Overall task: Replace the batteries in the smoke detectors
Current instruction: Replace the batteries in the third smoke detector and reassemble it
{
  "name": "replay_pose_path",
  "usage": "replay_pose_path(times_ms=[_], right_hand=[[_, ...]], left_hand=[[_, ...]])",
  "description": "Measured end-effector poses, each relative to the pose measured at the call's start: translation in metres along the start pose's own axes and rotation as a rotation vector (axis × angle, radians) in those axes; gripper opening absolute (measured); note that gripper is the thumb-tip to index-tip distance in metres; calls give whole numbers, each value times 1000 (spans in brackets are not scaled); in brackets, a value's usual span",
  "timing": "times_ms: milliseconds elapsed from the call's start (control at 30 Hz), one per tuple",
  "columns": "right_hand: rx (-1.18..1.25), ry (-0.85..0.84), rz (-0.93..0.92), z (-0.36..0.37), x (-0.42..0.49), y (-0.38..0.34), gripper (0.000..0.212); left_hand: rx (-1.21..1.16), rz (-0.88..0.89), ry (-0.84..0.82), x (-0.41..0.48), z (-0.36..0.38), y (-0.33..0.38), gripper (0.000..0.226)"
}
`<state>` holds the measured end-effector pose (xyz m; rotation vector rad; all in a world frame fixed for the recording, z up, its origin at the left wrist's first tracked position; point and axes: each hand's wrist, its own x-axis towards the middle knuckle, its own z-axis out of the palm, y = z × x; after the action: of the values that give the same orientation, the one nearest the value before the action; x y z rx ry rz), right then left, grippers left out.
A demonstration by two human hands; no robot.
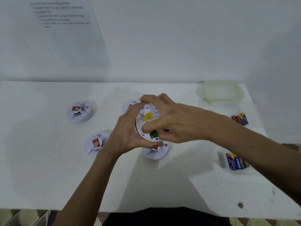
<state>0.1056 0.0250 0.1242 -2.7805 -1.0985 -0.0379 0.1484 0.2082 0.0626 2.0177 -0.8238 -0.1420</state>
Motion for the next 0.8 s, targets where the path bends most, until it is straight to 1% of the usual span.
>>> replay_pose_path(times_ms=[133, 200, 300, 433, 533, 633, 700, 800], right_hand=[[25, -31, -31, -11, -2, 8, 24], [66, -3, -40, -15, -5, 14, 22], [78, 82, -45, -13, -9, 15, 19], [66, 274, -31, -2, -14, 15, 12], [275, 377, 76, 6, -19, 10, 7], [423, 474, 169, 9, -24, 7, 11], [405, 494, 159, 9, -24, 5, 12], [312, 445, 69, 13, -22, 4, 10]], left_hand=[[9, 25, -20, -2, -2, -2, 93], [16, 30, -27, -2, -2, -4, 99], [-6, 32, -25, -1, -2, -2, 99], [-6, 22, -10, -1, -1, -3, 100], [4, 30, 11, 0, -3, -2, 104], [14, 31, 21, 0, -5, -3, 104], [16, 31, 19, 1, -5, -4, 103], [-10, 30, 13, 0, -4, -6, 102]])
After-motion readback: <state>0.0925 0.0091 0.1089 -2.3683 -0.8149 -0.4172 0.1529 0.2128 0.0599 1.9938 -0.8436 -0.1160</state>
